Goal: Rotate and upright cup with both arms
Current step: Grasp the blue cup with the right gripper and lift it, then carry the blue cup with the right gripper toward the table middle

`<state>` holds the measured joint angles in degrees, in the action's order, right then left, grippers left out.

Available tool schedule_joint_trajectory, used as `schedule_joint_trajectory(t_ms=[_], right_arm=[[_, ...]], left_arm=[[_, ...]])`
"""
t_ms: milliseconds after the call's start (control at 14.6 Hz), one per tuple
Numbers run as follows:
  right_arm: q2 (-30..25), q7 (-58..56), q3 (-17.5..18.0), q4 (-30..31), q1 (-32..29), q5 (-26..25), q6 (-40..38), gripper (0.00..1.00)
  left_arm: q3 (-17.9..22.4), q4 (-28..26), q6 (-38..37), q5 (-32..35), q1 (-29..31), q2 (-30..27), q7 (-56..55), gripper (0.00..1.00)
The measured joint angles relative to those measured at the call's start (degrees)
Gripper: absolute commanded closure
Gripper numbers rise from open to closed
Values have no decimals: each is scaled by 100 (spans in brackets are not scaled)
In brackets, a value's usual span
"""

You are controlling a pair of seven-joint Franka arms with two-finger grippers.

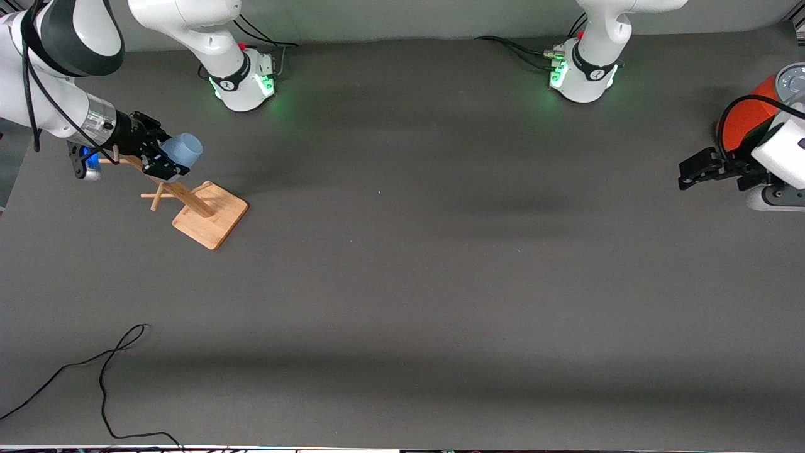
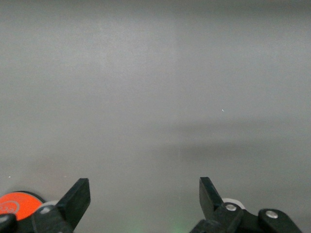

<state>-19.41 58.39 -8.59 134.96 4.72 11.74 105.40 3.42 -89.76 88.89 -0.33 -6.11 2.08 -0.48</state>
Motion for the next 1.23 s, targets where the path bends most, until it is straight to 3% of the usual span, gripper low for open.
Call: schedule_joint_trajectory(t_ms=[341, 615, 751, 1024, 1161, 1229], right_arm=[[-17, 416, 187, -534, 10, 553, -506, 60], [-20, 1025, 895, -852, 27, 1153, -530, 60], [-7, 1262, 1407, -1022, 26, 1505, -363, 60], [554, 2687, 3012, -1482, 36, 1643, 801, 59], [1170, 3510, 3784, -1817, 45, 1346, 1473, 59], [1519, 3937, 4107, -1990, 51, 941, 1700, 59]], left_arm=[[0, 0, 0, 0, 0, 0, 0, 0], [0, 0, 0, 0, 0, 0, 0, 0], [0, -1, 0, 0, 0, 0, 0, 0], [-1, -6, 0, 0, 0, 0, 0, 0], [1, -10, 0, 0, 0, 0, 0, 0], [0, -12, 0, 0, 0, 0, 0, 0]])
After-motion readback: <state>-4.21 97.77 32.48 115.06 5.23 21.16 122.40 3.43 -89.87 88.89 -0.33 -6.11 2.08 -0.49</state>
